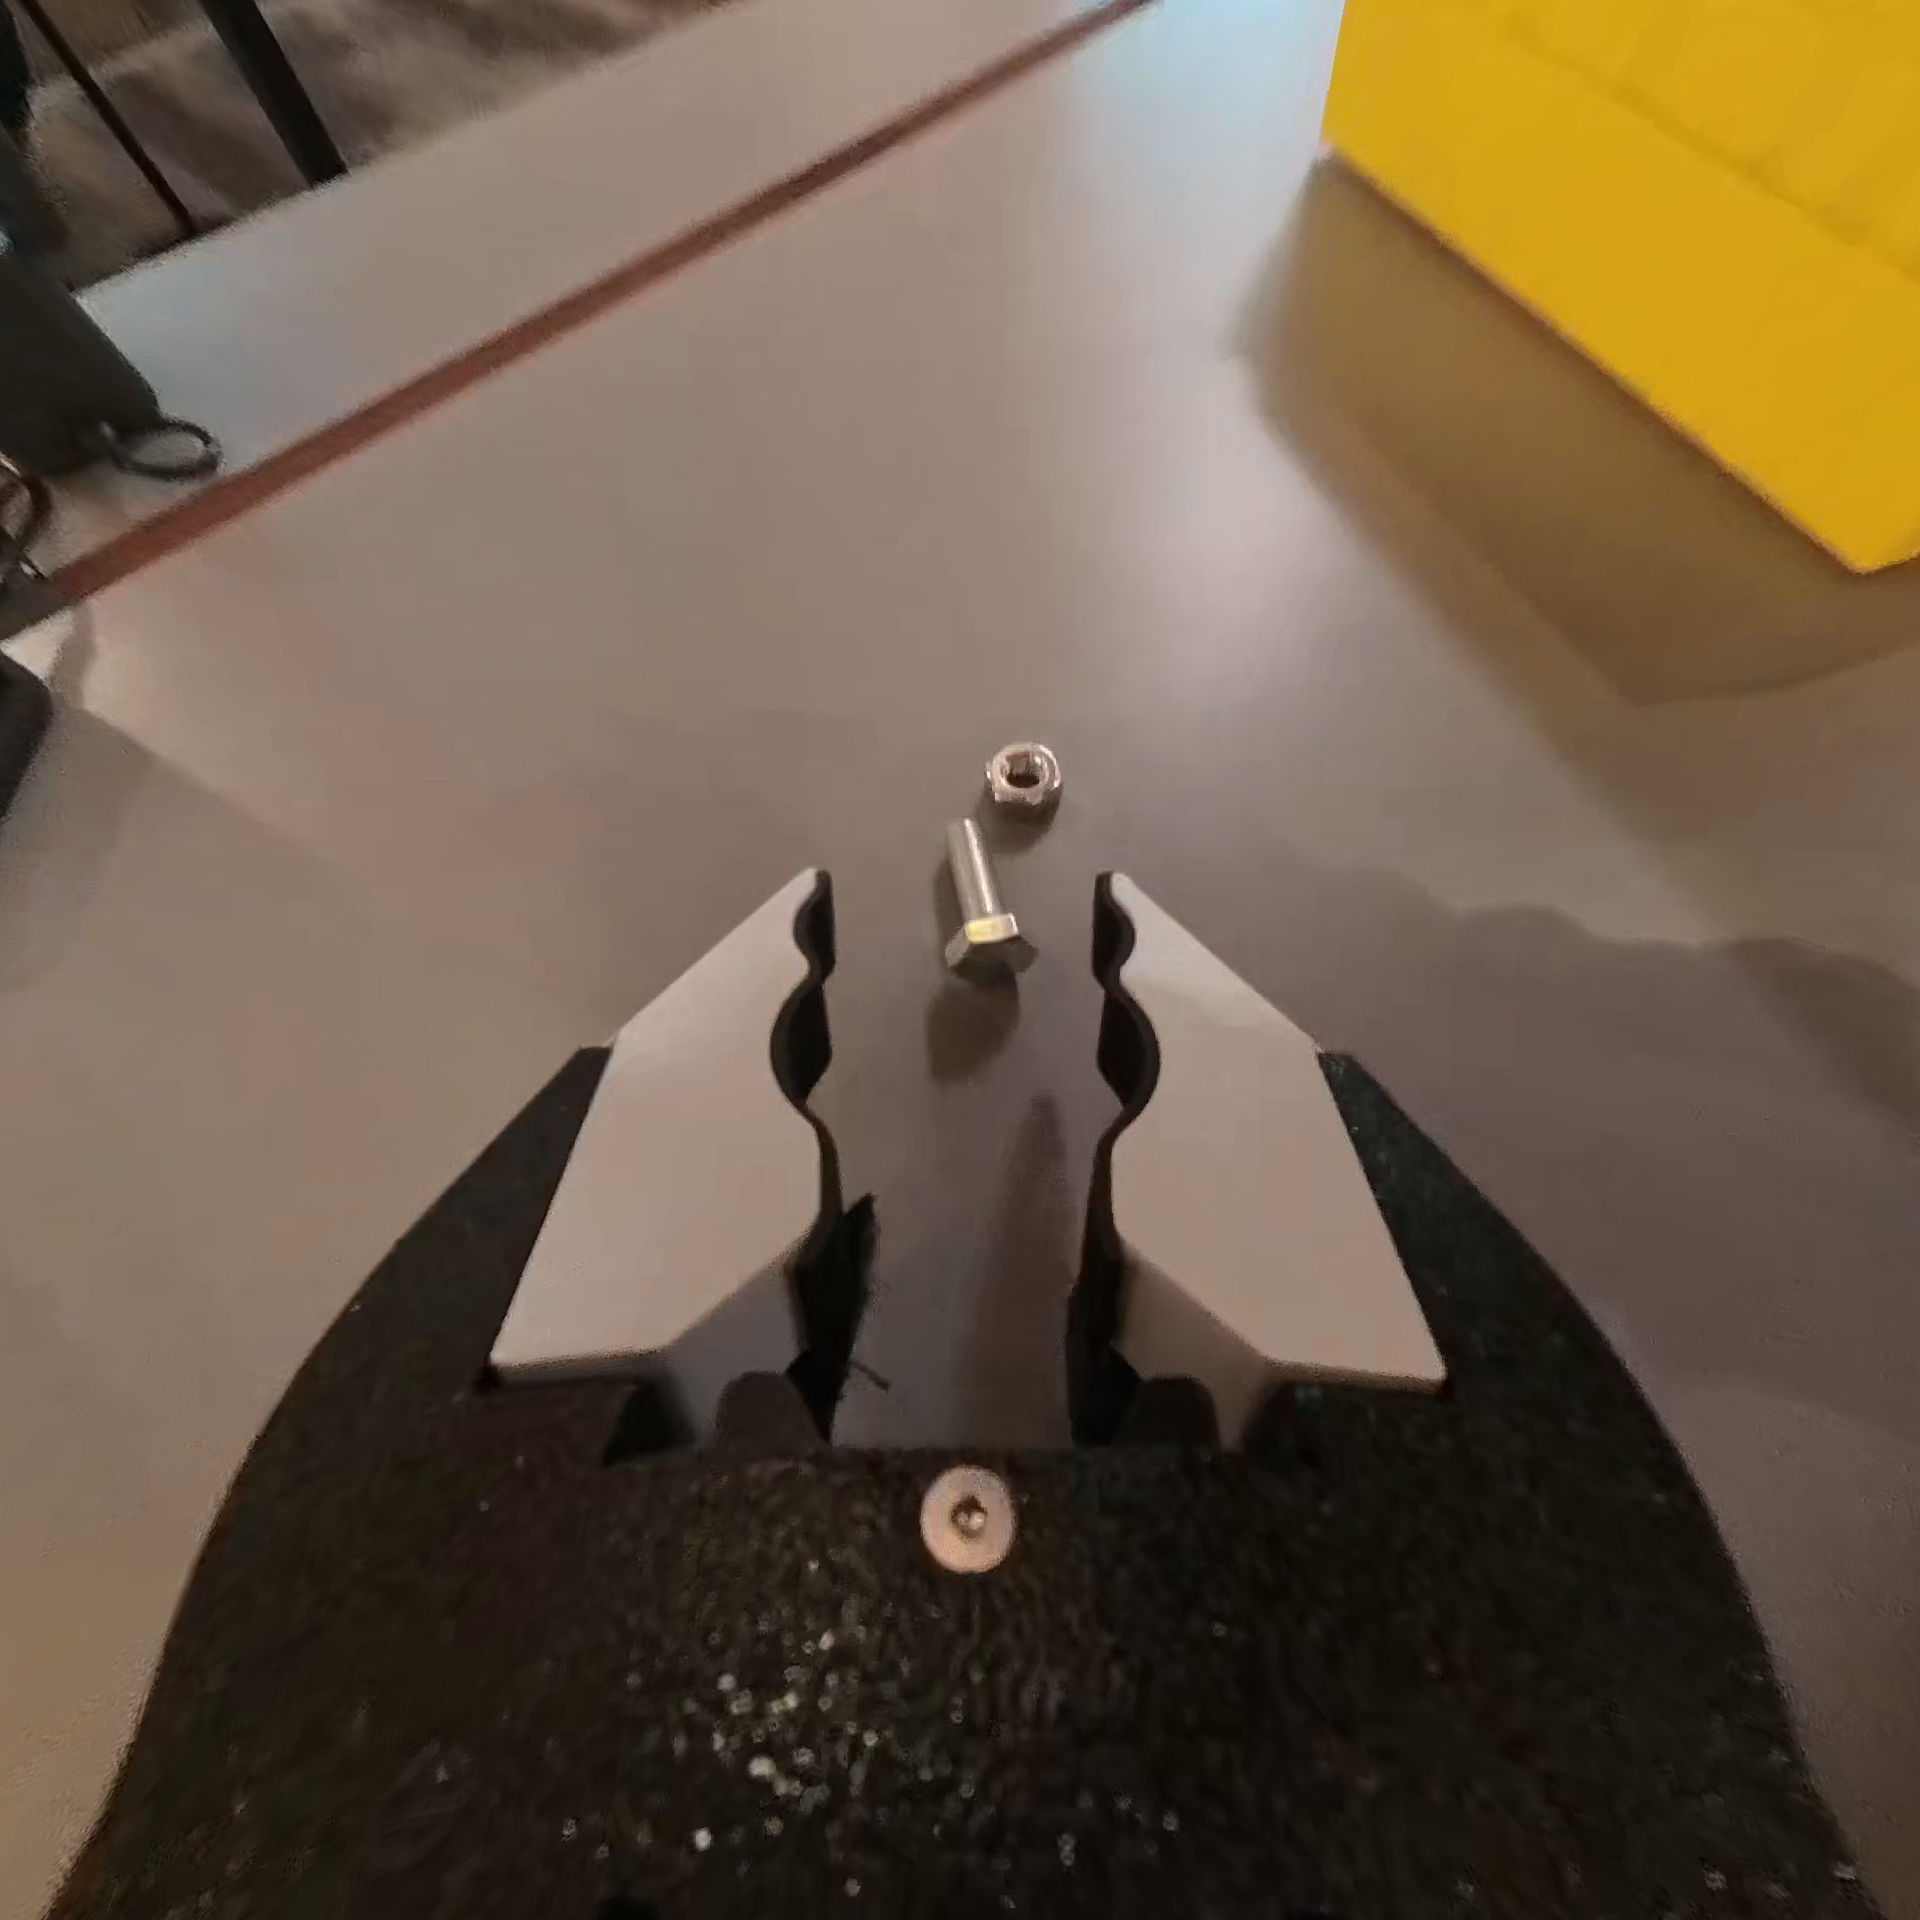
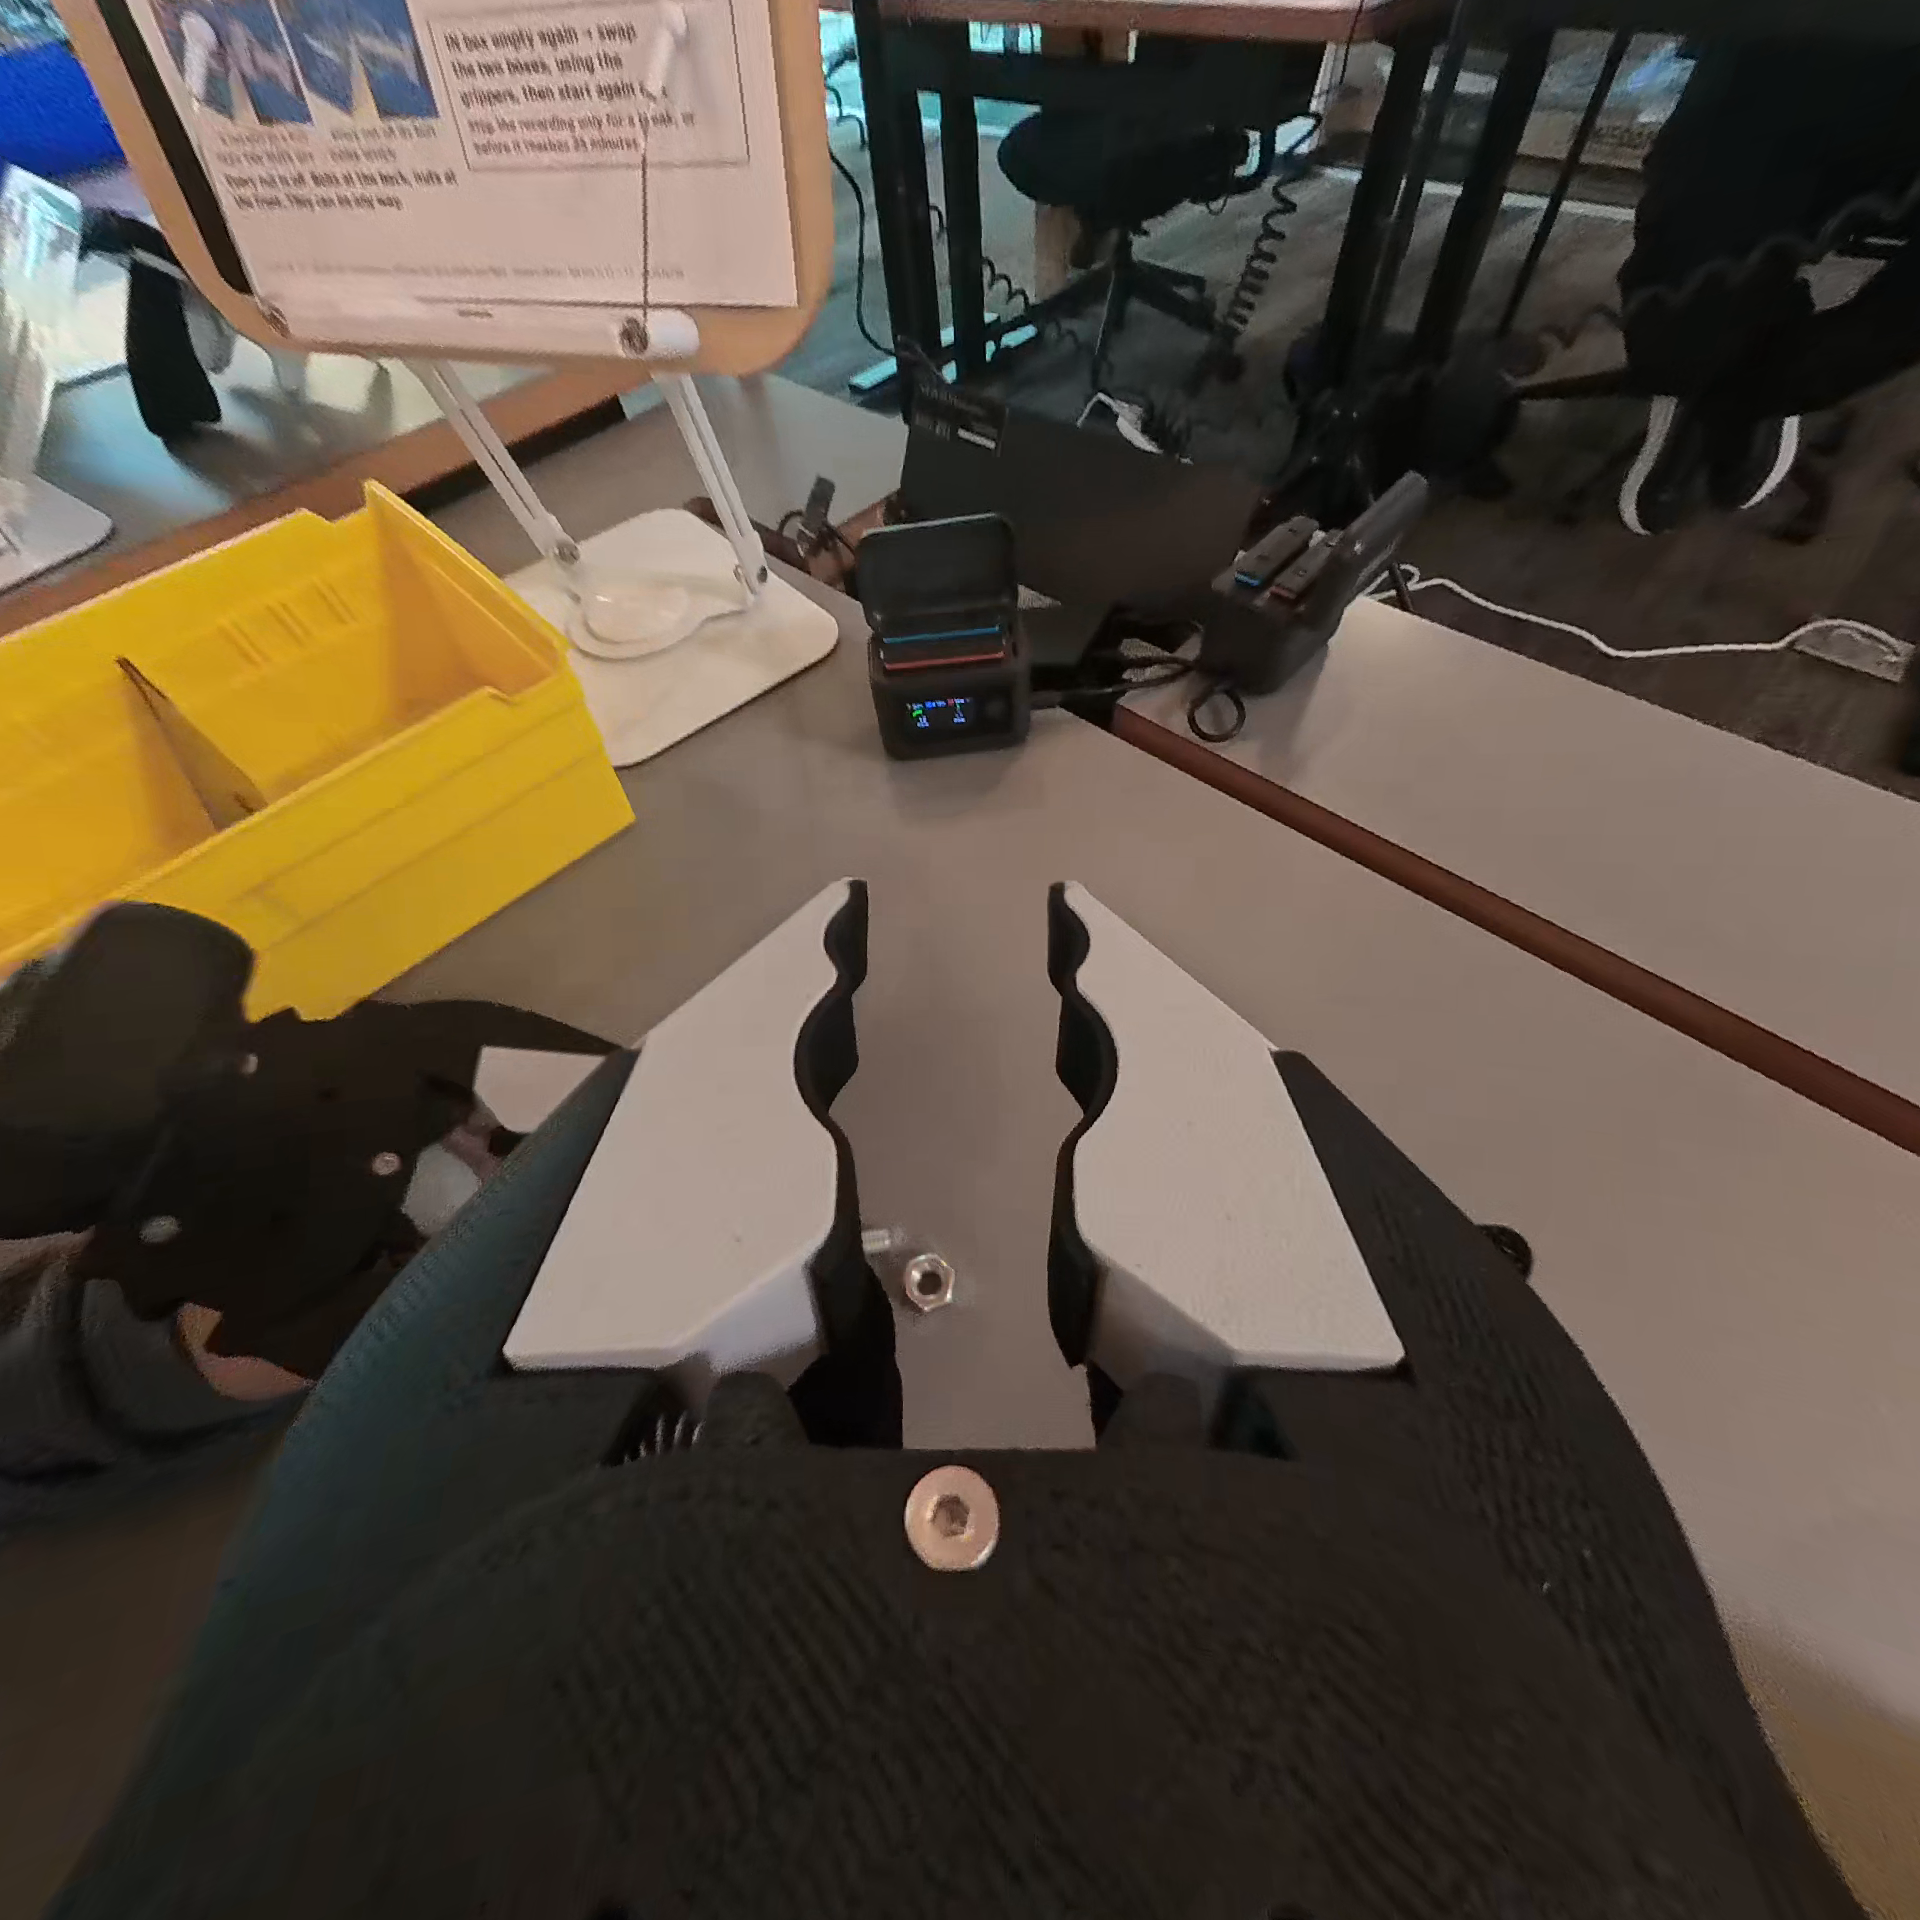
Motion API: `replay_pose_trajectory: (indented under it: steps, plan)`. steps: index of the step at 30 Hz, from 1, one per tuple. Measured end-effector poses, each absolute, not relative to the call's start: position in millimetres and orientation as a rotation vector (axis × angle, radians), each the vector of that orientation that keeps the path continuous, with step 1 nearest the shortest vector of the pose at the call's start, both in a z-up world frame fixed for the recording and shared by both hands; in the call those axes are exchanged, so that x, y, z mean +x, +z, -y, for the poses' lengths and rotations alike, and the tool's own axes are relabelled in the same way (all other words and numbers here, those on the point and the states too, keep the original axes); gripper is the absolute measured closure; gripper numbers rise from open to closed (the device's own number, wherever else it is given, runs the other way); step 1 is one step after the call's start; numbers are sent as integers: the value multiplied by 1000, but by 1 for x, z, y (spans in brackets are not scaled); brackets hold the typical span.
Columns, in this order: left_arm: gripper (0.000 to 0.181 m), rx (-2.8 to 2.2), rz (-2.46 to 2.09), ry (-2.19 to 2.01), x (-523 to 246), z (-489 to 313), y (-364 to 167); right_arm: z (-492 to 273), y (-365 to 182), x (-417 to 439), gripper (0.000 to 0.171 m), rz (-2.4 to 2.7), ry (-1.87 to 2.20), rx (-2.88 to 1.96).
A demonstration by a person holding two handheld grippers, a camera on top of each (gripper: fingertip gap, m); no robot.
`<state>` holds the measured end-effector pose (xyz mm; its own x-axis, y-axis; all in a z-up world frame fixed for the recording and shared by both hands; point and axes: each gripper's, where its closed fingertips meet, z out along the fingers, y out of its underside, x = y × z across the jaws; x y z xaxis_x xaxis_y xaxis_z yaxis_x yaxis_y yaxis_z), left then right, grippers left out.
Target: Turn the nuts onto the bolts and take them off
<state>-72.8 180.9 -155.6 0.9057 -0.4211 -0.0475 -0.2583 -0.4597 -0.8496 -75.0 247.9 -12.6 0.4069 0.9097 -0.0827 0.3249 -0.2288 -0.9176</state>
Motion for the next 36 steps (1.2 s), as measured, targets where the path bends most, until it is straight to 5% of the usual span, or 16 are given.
replay_pose_trajectory:
  steps: [14, 24, 32, 34, 36]
  plan:
    - [161, -2185, -491, -225, -77, -181, -179, -217, -21, -90, 125, 1233, 992, -1756]
    - [164, -1375, -264, -409, -100, -167, -40, -181, -11, -105, 119, 1234, 1529, -1763]
    - [164, -1166, -312, -493, -96, -145, -13, -155, -13, -113, 139, 1375, 1587, -1730]
    - [164, -1153, -327, -506, -95, -143, -12, -147, -3, -113, 160, 1394, 1652, -1661]
    - [164, -1143, -337, -533, -93, -142, -11, -142, 1, -113, 163, 1422, 1652, -1610]
